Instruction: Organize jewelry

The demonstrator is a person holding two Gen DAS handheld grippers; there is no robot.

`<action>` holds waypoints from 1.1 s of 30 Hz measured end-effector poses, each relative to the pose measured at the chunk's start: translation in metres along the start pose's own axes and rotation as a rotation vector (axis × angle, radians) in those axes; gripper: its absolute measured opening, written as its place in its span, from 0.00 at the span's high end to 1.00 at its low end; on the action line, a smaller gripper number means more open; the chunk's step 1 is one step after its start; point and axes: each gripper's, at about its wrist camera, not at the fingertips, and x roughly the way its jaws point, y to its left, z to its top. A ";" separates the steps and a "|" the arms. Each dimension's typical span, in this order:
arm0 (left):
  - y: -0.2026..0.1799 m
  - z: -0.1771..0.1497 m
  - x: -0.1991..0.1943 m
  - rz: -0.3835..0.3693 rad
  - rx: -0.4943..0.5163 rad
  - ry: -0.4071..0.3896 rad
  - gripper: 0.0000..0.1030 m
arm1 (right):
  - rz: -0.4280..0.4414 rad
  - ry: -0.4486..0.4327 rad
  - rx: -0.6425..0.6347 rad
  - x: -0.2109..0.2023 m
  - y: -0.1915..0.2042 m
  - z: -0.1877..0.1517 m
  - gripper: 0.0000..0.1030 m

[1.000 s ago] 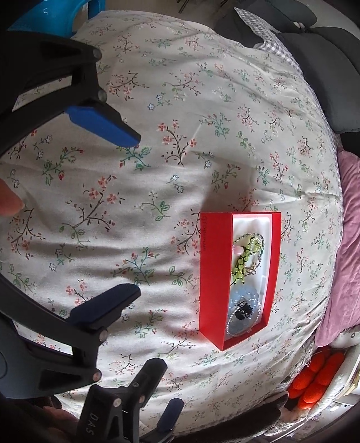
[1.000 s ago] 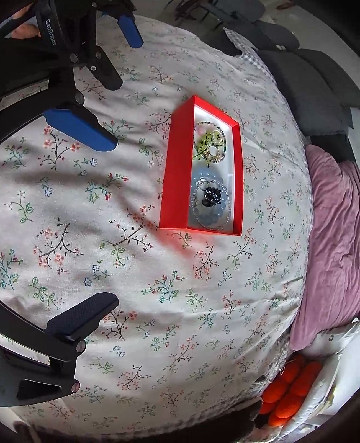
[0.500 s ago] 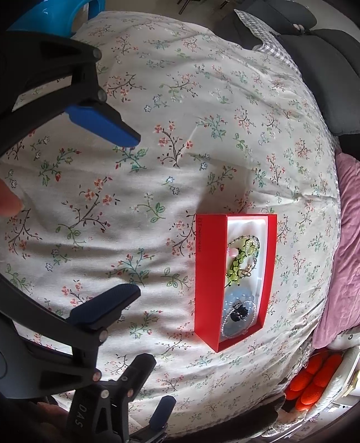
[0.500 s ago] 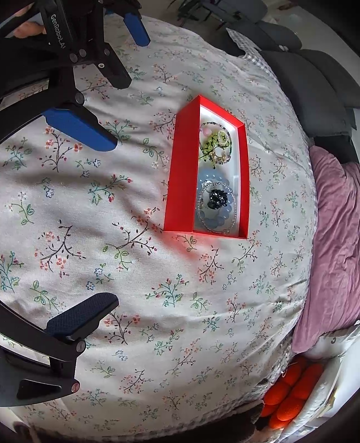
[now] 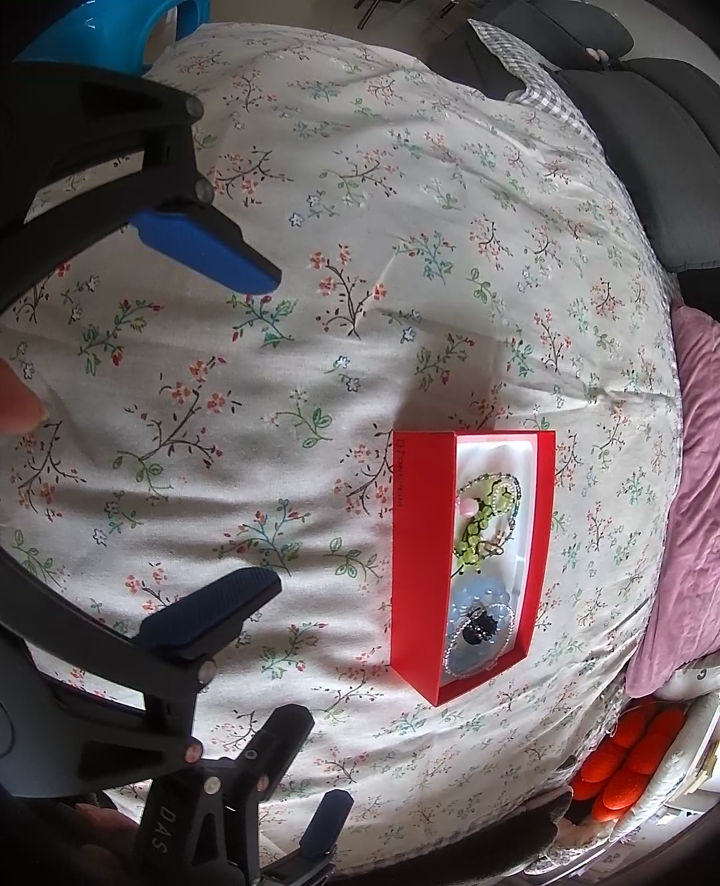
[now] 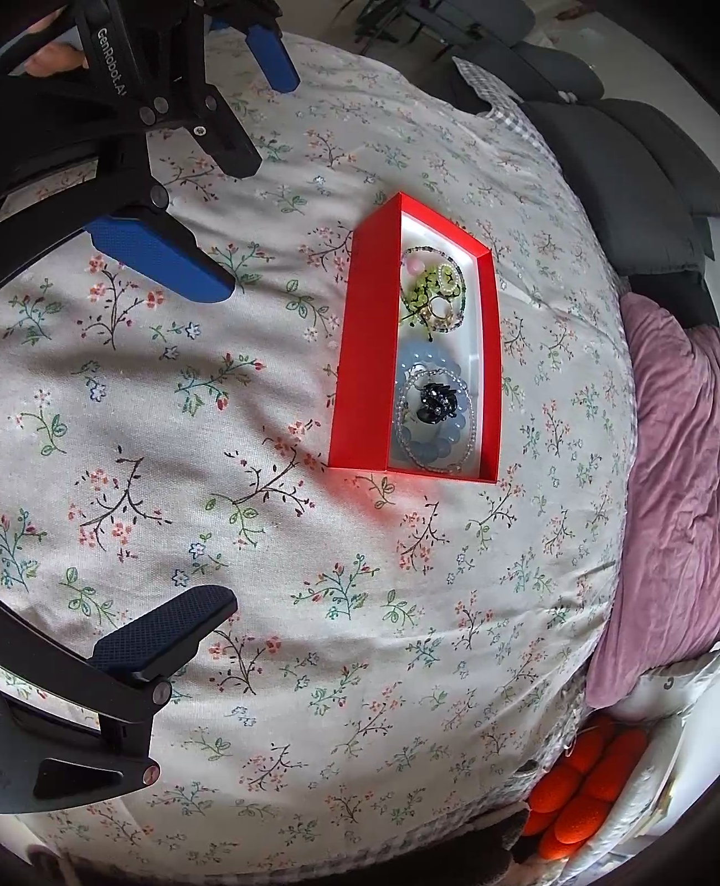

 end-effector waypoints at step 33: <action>-0.001 -0.001 0.001 0.007 0.008 -0.002 0.04 | -0.003 0.001 0.000 0.002 0.000 -0.001 0.00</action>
